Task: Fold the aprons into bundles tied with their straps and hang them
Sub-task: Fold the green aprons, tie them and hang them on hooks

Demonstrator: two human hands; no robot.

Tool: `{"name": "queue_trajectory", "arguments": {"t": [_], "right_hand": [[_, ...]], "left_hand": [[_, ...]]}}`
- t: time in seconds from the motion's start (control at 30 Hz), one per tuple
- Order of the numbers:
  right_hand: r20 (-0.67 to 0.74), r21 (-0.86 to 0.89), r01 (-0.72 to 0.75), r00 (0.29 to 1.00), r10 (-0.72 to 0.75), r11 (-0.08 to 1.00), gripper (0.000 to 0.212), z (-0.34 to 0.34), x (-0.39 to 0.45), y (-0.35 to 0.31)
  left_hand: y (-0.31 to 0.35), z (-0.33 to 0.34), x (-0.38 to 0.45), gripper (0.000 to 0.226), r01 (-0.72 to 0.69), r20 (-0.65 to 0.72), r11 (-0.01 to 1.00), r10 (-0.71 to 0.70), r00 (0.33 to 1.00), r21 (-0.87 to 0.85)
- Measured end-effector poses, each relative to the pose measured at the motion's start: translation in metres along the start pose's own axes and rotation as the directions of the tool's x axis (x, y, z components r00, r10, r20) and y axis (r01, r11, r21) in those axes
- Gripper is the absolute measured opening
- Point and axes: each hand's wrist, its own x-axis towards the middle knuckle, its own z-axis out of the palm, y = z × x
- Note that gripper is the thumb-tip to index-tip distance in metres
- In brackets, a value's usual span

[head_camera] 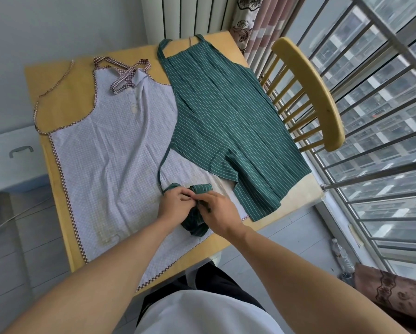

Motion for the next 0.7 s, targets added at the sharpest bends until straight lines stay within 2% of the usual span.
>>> {"name": "queue_trajectory", "arguments": {"t": [0.07,0.17,0.3,0.47,0.7], "right_hand": [[-0.022,0.059,-0.043,0.999,0.044,0.997,0.028,-0.003,0.002,0.004],[-0.079,0.235,-0.236,0.962,0.261,0.943,0.022,-0.011,0.009,0.006],[-0.115,0.359,-0.342,0.907,0.404,0.869,0.010,-0.021,0.018,0.011],[-0.067,0.434,-0.391,0.885,0.461,0.812,0.004,-0.029,0.017,0.006],[-0.027,0.396,-0.363,0.914,0.406,0.843,0.006,-0.036,0.017,0.005]], "left_hand": [[0.000,-0.002,0.000,0.014,-0.003,-0.004,1.000,0.003,1.000,0.006],[-0.003,-0.007,-0.001,0.014,-0.041,0.043,0.997,0.039,0.998,0.062],[-0.008,-0.013,-0.003,0.020,-0.147,0.102,0.941,0.121,0.987,0.306],[-0.010,-0.015,-0.005,0.030,-0.250,0.209,0.894,0.181,0.961,0.371],[0.002,-0.006,0.003,0.014,-0.285,0.158,0.896,0.244,0.957,0.340]]}}
